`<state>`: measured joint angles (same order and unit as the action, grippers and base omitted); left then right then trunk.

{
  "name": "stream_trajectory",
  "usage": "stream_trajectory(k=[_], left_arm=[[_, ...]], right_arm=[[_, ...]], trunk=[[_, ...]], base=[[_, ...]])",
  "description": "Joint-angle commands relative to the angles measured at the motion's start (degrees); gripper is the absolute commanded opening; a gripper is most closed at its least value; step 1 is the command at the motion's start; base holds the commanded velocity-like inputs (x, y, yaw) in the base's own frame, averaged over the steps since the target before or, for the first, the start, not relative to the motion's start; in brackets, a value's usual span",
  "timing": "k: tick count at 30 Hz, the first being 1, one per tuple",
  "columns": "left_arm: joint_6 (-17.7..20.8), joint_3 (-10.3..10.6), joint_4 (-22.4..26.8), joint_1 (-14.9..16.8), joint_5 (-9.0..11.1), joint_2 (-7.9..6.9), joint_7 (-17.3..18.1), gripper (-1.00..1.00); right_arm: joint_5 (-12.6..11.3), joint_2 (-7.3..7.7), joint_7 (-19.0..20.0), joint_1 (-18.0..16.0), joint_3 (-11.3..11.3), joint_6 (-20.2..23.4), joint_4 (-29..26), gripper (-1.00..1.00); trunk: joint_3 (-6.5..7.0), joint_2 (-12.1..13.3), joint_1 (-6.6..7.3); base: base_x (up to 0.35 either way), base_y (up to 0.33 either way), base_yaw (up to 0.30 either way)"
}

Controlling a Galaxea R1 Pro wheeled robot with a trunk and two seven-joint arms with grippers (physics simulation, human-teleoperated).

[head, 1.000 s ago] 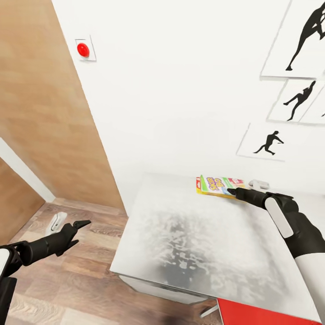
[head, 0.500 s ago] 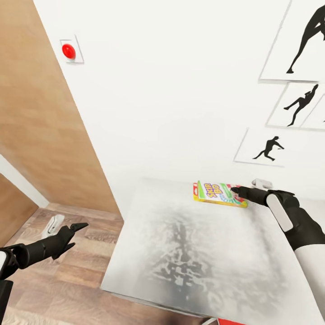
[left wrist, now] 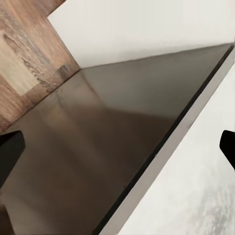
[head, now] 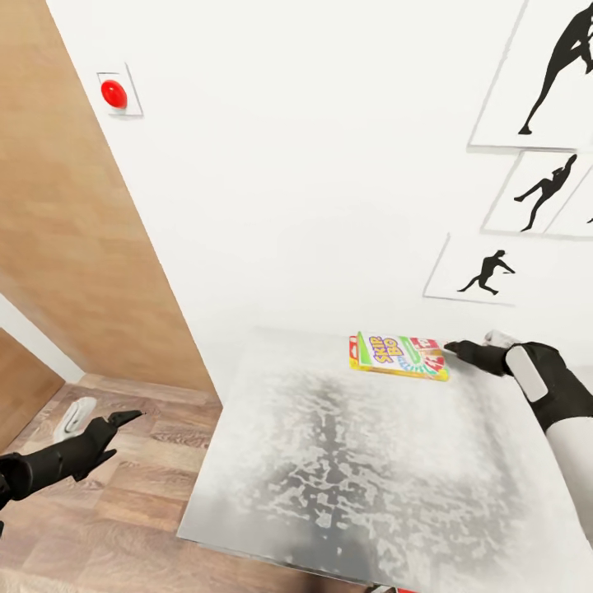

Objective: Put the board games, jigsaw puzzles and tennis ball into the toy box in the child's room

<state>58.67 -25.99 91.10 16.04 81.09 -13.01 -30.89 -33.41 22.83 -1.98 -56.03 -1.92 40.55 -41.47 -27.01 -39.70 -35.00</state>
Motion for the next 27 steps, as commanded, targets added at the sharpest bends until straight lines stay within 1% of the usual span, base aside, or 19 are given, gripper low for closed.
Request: stream_trajectory(k=[1, 4, 5, 8, 11, 14, 17, 21, 25, 26, 27], left_arm=[[0.2, -0.9, 0.1, 0.0, 0.5, -0.03, -0.7, 1.00], [0.4, -1.7, 0.1, -0.1, 0.1, -0.05, -0.8, 1.00], [0.4, -1.9, 0.1, -0.2, -0.4, -0.05, -0.6, 1.00], [0.6, -1.8, 0.2, -0.2, -0.7, 0.10, -0.3, 1.00], [0.7, -1.7, 0.4, -0.1, -0.6, 0.29, -0.3, 1.00], [0.7, -1.7, 0.4, -0.1, -0.6, 0.38, -0.4, 1.00], [0.7, -1.7, 0.4, -0.1, -0.6, 0.44, -0.5, 1.00], [0.6, -1.6, 0.5, -0.1, -0.9, 0.59, -0.4, 1.00], [0.7, -1.7, 0.9, 0.0, -0.8, 0.26, -0.4, 1.00], [0.8, -1.8, 1.0, 0.1, -0.6, 0.20, -0.5, 1.00], [0.8, -1.8, 1.0, 0.1, -0.6, 0.18, -0.5, 1.00]], right_arm=[[-0.3, 0.02, -0.1, -3.0, -0.1, -0.2, 5.8, 1.00], [-0.2, 0.06, -0.1, -6.6, -0.1, -2.3, 12.9, 1.00], [-0.2, -0.04, -0.1, -8.2, -0.1, -4.5, 15.9, 1.00], [-0.2, -0.44, 0.0, -9.9, 0.1, -7.4, 19.0, 1.00], [-0.1, -0.62, 0.4, -10.6, 1.1, -8.5, 19.4, 1.00], [0.0, -0.66, 0.6, -10.9, 2.5, -8.8, 18.6, 1.00], [-0.1, -0.67, 0.8, -11.0, 3.2, -8.6, 18.1, 1.00], [-0.3, -0.62, 1.4, -11.1, 3.6, -7.8, 17.9, 1.00], [-0.5, -0.55, 1.6, -11.3, 3.6, -7.4, 17.9, 1.00], [-0.6, -0.64, 1.5, -11.4, 3.4, -5.9, 18.0, 1.00], [-0.6, -0.66, 1.5, -11.4, 3.4, -5.5, 18.0, 1.00]], trunk=[[-0.07, -0.1, -0.01], [-0.07, -0.1, -0.01], [-0.07, -0.1, -0.01], [-0.07, -0.1, -0.01], [-0.07, -0.1, -0.01], [-0.09, -0.1, -0.01], [-0.24, -0.1, -0.01], [-0.55, -0.1, -0.01], [-0.91, -0.1, -0.01], [-1.00, -0.1, -0.01], [-1.09, -0.1, -0.01]], base=[[0.000, 0.000, -0.004], [0.000, 0.000, -0.003], [0.000, 0.000, -0.001], [0.000, 0.000, 0.000], [0.000, 0.000, 0.000], [0.000, 0.000, 0.000], [0.000, 0.000, 0.012], [0.000, 0.000, 0.064], [0.000, 0.000, 0.097], [0.000, 0.000, 0.109], [0.000, 0.000, 0.110]])
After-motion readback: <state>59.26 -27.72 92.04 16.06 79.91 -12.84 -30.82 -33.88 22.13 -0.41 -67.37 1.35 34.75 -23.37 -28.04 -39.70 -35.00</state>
